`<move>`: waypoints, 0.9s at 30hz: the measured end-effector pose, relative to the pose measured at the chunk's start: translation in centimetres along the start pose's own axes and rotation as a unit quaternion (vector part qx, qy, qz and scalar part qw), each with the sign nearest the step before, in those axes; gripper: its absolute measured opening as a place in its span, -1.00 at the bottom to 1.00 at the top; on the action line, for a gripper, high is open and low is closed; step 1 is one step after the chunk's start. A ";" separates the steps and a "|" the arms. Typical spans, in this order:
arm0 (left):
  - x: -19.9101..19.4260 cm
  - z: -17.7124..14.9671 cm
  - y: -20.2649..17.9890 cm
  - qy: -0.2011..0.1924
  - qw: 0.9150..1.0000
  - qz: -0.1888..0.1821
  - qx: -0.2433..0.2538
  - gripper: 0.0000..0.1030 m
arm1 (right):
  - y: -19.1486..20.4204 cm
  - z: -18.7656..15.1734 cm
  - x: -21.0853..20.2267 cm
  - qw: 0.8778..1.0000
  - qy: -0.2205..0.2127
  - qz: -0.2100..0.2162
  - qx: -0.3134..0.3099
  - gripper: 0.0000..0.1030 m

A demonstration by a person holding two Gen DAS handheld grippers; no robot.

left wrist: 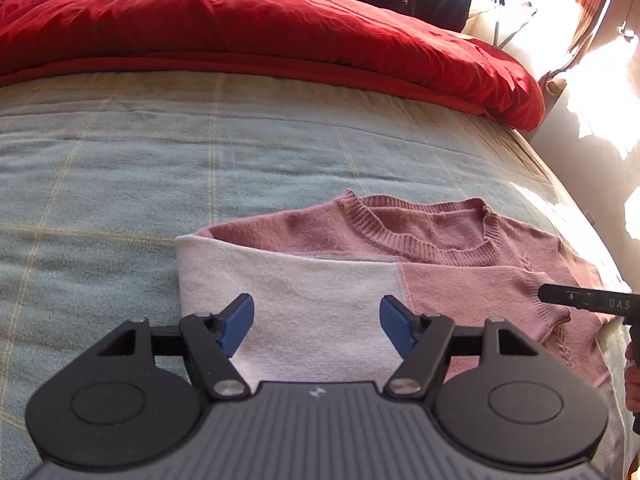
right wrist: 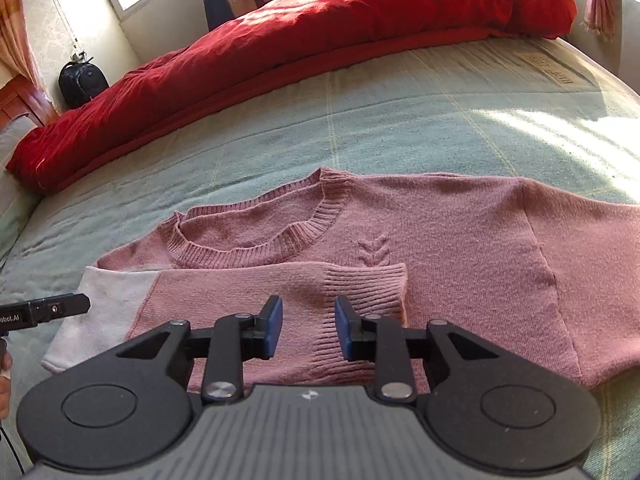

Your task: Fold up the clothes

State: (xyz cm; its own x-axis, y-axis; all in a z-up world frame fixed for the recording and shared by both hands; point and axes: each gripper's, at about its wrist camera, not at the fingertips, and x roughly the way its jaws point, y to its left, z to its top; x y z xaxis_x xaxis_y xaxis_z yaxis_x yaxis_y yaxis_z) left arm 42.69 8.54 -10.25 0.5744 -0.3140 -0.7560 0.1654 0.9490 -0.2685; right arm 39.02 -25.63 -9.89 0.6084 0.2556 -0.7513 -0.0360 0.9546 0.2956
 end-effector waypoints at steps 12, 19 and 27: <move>-1.3 -1.5 -1.9 0.045 0.999 -0.006 -0.005 0.36 | -0.1 -2.3 -4.4 1.000 0.016 0.001 0.001 -0.19; -1.3 -4.4 -2.7 0.059 0.998 0.011 0.005 0.40 | -0.1 -3.4 -3.5 0.999 0.046 -0.021 -0.003 -0.11; -6.3 -3.5 -4.2 0.058 0.998 0.034 -0.004 0.39 | 1.1 -3.5 -9.5 0.999 0.016 -0.021 -0.032 -0.08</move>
State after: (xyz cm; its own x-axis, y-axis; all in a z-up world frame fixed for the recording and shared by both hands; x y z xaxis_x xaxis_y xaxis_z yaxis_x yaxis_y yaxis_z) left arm 35.57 6.40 -6.41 0.4872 -0.2502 -0.8367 0.1225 0.9682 -0.2181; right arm 30.40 -26.51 -4.51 0.5856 0.2196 -0.7803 -0.0625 0.9720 0.2266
